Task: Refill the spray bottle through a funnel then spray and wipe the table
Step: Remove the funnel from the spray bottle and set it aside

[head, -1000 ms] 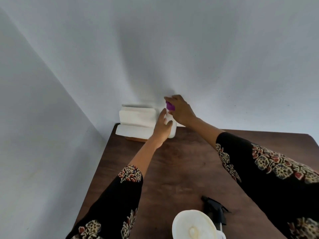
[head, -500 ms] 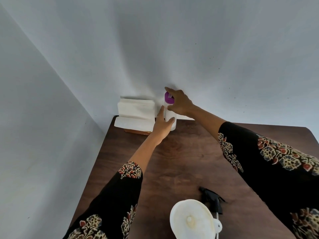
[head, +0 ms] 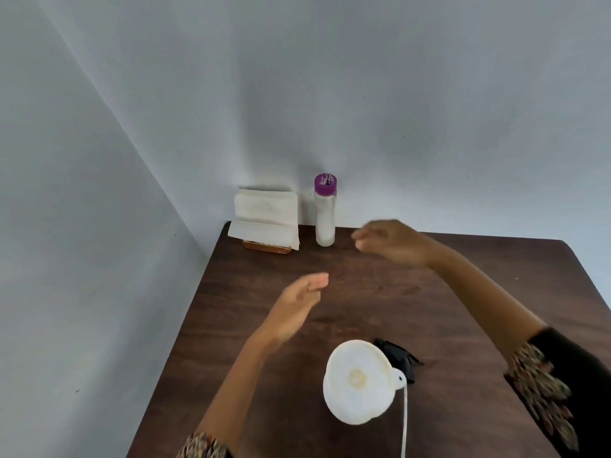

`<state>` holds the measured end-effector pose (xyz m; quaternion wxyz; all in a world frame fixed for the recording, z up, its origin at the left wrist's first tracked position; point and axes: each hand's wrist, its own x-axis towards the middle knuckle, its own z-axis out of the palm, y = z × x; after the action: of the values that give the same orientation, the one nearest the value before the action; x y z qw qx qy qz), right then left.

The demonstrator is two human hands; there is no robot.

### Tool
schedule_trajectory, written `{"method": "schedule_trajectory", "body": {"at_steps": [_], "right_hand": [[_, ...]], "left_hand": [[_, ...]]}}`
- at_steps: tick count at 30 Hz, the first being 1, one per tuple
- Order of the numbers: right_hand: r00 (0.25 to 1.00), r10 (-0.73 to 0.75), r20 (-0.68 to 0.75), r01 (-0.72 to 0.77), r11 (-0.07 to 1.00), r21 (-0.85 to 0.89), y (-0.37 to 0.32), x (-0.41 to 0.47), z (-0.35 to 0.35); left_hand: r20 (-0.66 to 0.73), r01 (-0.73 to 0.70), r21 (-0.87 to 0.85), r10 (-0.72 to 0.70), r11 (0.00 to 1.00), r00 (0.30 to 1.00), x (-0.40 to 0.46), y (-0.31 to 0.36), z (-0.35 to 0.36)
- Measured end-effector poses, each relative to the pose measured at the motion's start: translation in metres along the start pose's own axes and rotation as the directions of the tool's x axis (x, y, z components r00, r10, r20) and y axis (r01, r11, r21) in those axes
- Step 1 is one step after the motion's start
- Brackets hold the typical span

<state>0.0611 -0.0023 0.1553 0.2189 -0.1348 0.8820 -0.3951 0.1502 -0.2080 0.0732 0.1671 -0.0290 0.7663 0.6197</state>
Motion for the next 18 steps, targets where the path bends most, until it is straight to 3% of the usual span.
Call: {"method": "schedule_trajectory", "body": {"at_steps": [3, 7, 12, 15, 18], "right_hand": [[0.992, 0.030, 0.122, -0.035, 0.999, 0.036, 0.011, -0.063, 0.023], [0.980, 0.095, 0.173, -0.114, 0.988, 0.105, 0.030, -0.126, 0.052], [0.987, 0.096, 0.129, -0.116, 0.980, 0.162, 0.033, -0.160, 0.083], [0.994, 0.108, -0.022, -0.100, 0.966, 0.237, 0.035, -0.161, 0.099], [0.974, 0.187, -0.126, -0.118, 0.898, 0.423, 0.036, -0.160, 0.109]], "left_hand": [[0.104, 0.046, 0.129, -0.060, 0.991, 0.993, -0.049, -0.044, 0.007], [0.193, -0.025, 0.230, -0.020, 0.973, 0.981, -0.091, -0.074, 0.037], [0.016, 0.062, 0.323, -0.071, 0.944, 0.997, -0.094, -0.088, 0.075], [-0.087, 0.094, 0.337, -0.069, 0.937, 0.994, -0.092, -0.095, 0.086], [-0.128, 0.096, 0.339, -0.056, 0.936, 0.990, -0.091, -0.096, 0.089]]}}
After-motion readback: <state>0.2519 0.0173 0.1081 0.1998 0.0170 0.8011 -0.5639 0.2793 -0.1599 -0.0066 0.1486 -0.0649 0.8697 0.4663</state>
